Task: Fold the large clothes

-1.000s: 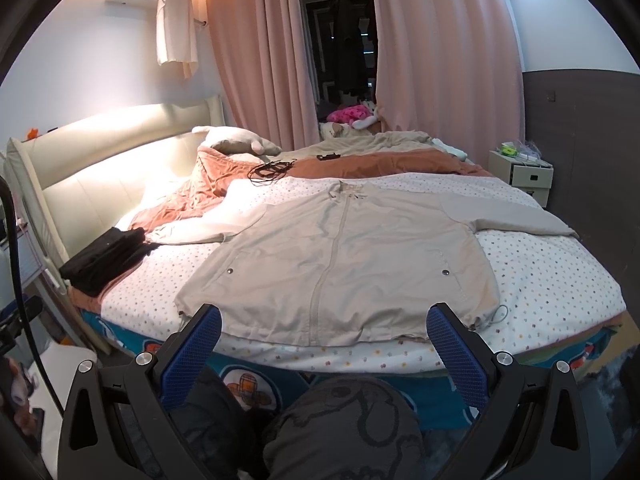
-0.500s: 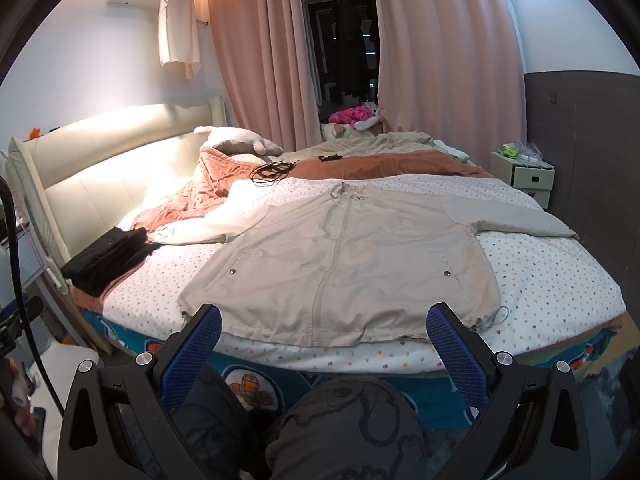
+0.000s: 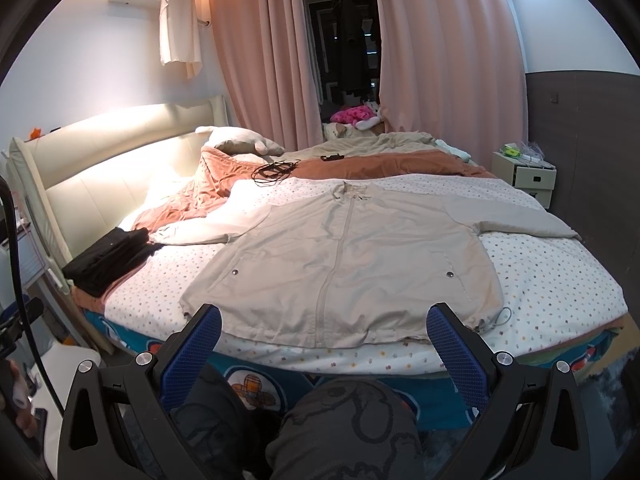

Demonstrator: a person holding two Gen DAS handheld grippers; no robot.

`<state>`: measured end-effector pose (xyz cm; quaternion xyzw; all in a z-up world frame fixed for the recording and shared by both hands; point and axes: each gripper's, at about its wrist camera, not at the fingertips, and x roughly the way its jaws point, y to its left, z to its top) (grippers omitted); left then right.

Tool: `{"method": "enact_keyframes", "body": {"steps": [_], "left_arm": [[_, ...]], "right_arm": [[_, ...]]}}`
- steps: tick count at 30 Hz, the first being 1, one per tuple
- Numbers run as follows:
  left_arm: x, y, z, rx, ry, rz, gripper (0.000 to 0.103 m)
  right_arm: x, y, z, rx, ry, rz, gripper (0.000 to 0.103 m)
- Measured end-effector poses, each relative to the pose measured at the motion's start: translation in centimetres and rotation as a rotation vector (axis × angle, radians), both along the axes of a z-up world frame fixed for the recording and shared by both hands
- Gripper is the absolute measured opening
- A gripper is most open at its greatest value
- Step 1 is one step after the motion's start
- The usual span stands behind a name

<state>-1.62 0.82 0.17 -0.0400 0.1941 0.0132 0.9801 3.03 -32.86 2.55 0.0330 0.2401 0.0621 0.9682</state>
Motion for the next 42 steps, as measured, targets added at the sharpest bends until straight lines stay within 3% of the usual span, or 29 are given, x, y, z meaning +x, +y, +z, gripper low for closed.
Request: {"method": "enact_keyframes", "body": {"steps": [16,42], "left_arm": [[4.9,1.2,-0.6,-0.042,0.047,0.031,0.102],[20.2,5.5,-0.3,-0.079,0.110,0.135,0.102]], "right_arm": [[5.4,1.0,-0.1,0.036,0.032,0.013,0.103],[24.8,4.2,-0.4,0.072,0.050,0.043,0.103]]}}
